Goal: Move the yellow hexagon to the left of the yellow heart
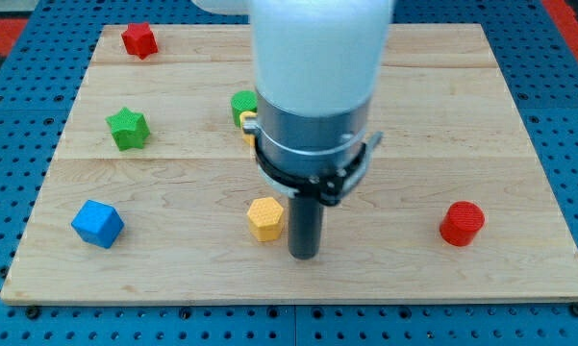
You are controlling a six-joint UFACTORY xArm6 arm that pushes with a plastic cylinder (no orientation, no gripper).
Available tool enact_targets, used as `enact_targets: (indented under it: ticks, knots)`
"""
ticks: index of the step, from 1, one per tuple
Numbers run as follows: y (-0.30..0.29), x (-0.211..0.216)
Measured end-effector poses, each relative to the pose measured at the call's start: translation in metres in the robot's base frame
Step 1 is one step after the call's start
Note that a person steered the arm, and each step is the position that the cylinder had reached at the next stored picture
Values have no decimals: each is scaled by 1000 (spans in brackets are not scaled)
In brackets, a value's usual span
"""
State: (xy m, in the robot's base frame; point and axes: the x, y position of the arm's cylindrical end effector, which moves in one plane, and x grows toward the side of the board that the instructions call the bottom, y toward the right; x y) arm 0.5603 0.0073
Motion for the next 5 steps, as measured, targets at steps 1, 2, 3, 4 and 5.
enact_targets:
  ticks: [1,2,3,4,5]
  knots:
    - [12,-43]
    - [-8,-1]
    - [-60,-29]
    - [-75,-19]
    - [-104,-58]
